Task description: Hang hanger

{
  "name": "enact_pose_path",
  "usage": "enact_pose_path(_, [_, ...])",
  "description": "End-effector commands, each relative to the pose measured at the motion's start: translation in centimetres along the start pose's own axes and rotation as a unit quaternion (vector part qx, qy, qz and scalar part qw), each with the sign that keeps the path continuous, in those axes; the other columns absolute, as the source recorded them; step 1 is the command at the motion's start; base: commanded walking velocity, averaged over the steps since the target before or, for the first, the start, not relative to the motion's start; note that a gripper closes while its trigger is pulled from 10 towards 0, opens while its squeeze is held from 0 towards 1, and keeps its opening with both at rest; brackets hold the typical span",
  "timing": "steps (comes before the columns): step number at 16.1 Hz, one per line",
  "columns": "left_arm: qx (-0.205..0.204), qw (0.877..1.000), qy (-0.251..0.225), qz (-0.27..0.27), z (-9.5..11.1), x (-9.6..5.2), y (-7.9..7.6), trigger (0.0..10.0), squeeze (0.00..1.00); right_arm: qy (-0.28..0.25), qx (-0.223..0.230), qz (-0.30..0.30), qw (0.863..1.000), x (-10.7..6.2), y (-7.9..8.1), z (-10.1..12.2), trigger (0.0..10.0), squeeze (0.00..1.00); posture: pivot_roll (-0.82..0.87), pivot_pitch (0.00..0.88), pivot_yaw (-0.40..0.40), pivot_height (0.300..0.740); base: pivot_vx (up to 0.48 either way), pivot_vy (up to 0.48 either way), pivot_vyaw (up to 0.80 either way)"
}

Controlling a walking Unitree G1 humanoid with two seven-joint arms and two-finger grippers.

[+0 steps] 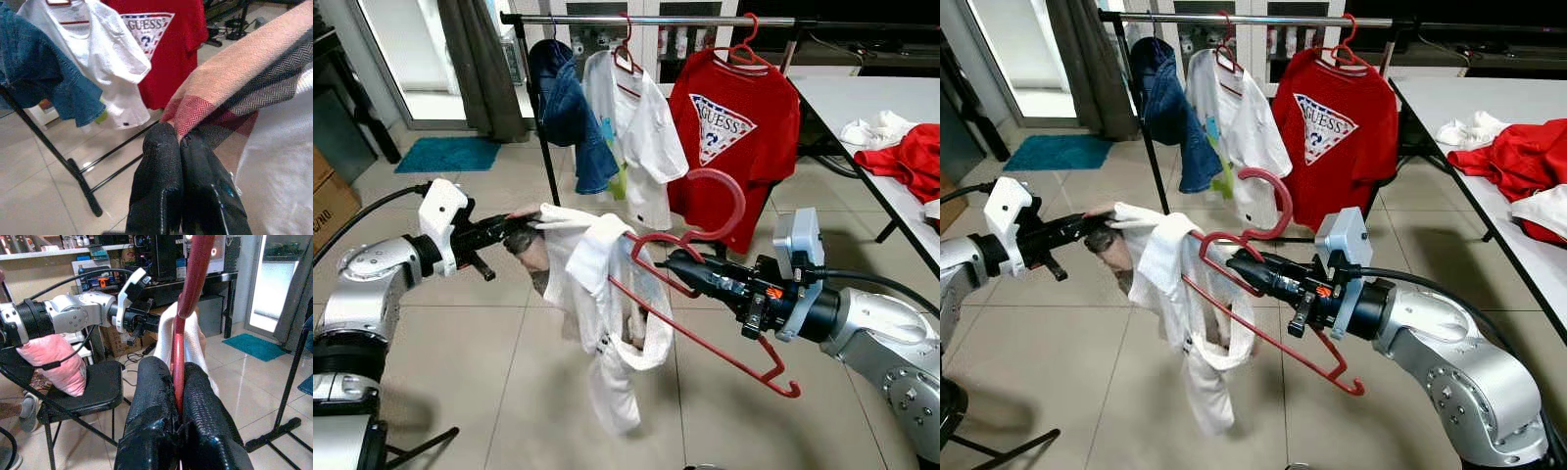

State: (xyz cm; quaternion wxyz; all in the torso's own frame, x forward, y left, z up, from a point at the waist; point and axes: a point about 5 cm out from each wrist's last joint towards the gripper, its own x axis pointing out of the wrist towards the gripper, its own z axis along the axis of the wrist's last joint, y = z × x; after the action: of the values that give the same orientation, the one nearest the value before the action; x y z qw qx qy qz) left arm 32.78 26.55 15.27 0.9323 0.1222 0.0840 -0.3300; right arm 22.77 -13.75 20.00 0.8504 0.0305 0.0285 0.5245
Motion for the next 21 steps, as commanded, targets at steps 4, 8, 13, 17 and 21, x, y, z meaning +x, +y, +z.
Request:
enact_pose_path(4, [0.01, 0.999, 0.02, 0.035, -0.6, -0.7, 0.7, 0.0, 0.0, -0.012, -0.014, 0.0, 1.0, -0.2, 0.0, 0.8, 10.0, 0.0, -0.19, 0.0, 0.068, 0.74, 0.0, 0.0, 0.0])
enact_pose_path(8, [0.005, 1.0, 0.017, 0.013, -0.5, -0.5, 0.3, 10.0, 1.0, -0.014, -0.015, 0.001, 1.0, 0.0, -0.1, 0.8, 10.0, 0.0, -0.18, 0.0, 0.068, 0.74, 0.0, 0.0, 0.0])
enact_pose_path(13, [0.004, 1.0, 0.018, -0.02, 0.4, -3.5, 1.8, 10.0, 1.0, -0.01, -0.016, -0.004, 1.0, 0.1, -0.3, 0.7, 10.0, 0.0, -0.17, 0.0, 0.064, 0.74, 0.0, 0.0, 0.0])
enact_pose_path(17, [0.014, 0.997, 0.01, -0.08, 3.7, -5.2, 3.2, 10.0, 1.0, -0.003, -0.02, -0.007, 1.0, 0.3, -0.8, 0.6, 10.0, 0.0, -0.15, 0.0, 0.059, 0.74, 0.0, 0.0, 0.0])
enact_pose_path(21, [0.032, 0.982, -0.043, -0.183, 8.8, -2.6, 2.6, 10.0, 1.0, 0.012, -0.033, 0.017, 0.999, 0.4, -0.7, 0.7, 10.0, 0.0, -0.15, 0.0, 0.065, 0.74, 0.0, 0.0, 0.0])
